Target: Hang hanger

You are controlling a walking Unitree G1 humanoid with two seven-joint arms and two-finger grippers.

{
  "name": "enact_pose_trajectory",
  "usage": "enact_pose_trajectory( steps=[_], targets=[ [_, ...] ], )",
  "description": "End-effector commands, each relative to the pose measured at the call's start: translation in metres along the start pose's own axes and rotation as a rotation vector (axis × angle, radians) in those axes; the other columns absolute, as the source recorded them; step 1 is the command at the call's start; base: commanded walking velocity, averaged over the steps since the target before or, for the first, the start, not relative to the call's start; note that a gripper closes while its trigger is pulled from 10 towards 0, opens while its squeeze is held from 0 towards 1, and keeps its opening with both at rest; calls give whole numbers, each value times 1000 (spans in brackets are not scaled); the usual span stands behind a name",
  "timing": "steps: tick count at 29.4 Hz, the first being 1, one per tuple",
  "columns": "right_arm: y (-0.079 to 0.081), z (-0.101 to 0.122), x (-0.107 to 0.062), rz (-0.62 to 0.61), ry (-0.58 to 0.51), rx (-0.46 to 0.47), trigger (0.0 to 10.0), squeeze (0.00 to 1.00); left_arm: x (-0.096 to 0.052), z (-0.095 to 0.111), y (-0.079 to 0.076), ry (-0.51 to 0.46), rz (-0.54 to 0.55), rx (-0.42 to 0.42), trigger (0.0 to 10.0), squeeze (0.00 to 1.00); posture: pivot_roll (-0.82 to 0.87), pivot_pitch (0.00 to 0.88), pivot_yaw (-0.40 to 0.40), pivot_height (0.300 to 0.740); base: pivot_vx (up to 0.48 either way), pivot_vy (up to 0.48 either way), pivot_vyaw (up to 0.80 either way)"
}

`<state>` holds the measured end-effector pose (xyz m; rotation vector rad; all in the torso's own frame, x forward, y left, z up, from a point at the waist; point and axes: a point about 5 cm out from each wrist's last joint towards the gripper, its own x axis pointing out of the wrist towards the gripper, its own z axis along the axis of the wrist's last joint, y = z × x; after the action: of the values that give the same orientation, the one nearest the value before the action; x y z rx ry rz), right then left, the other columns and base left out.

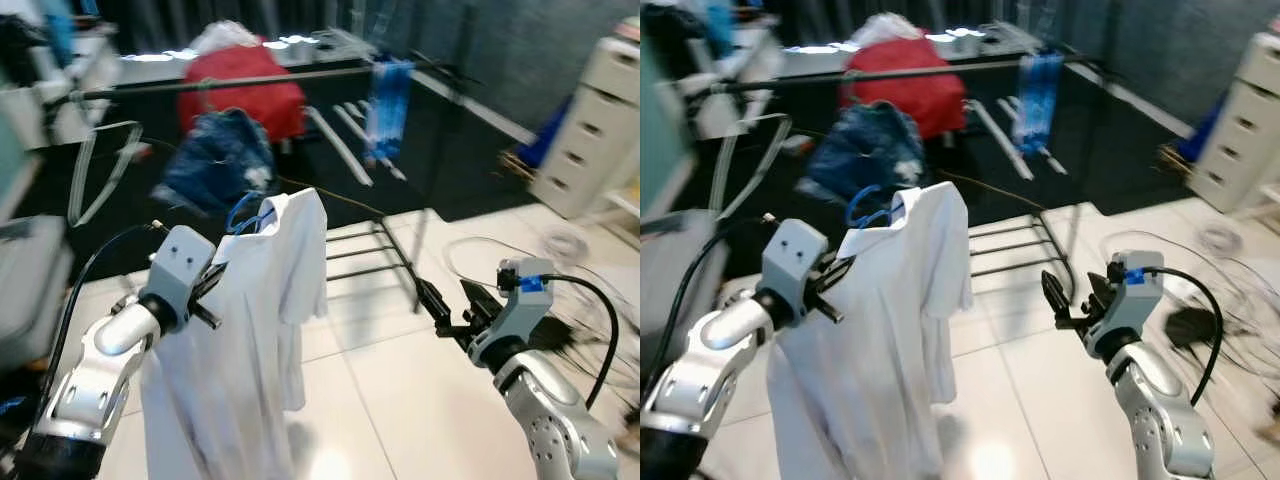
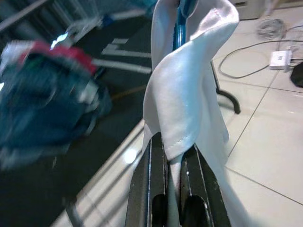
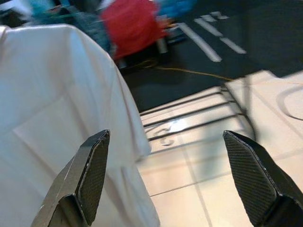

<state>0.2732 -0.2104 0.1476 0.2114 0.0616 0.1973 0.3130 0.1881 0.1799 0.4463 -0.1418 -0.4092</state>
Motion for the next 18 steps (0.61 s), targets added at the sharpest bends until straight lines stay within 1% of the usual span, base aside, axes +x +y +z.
enact_pose_trajectory(
  steps=[1, 4, 6, 7, 9, 12, 15, 16, 17, 18],
  targets=[
    [2, -4, -2, 8, 12, 27, 10000, 0, 2, 5, 5, -32, 10, 66, 10000, 0, -128, 33, 33, 736, 0, 0, -800],
    [3, -4, -2, 23, 11, 36, 10000, 0, 7, -1, 5, -26, 16, 63, 10000, 0, -131, 34, 35, 736, 0, 0, -792],
    [3, -4, -2, 25, 11, 38, 10000, 0, 8, -2, 6, -26, 19, 64, 10000, 0, -131, 34, 35, 736, 0, 0, -788],
    [4, -4, -2, 31, 11, 39, 10000, 0, 8, -4, 6, -27, 28, 43, 10000, 0, -133, 39, 38, 736, 0, 0, -788],
    [4, -4, -3, 35, 11, 40, 10000, 0, 9, -5, 7, -26, 33, 28, 10000, 0, -132, 40, 37, 736, 0, 0, -788],
    [6, -3, -4, 45, 11, 47, 10000, 0, 8, -7, 5, -64, -5, -15, 10000, 0, -132, 44, 38, 736, 0, 0, -788],
    [6, -3, -4, 47, 11, 48, 10000, 0, 9, -8, 4, -81, -14, -14, 10000, 0, -132, 44, 38, 736, 0, 0, -788],
    [6, -3, -4, 49, 12, 51, 10000, 0, 10, -5, 3, -105, -41, -43, 10000, 0, -131, 49, 38, 736, 0, 0, -788],
    [6, -3, -4, 49, 12, 51, 10000, 0, 10, -5, 3, -105, -41, -43, 10000, 0, -131, 49, 38, 736, 0, 0, -788],
    [6, -4, -5, 52, 13, 54, 10000, 0, 11, -2, -1, -134, -83, -84, 10000, 0, -132, 50, 40, 736, 0, 0, -781]
  ],
)
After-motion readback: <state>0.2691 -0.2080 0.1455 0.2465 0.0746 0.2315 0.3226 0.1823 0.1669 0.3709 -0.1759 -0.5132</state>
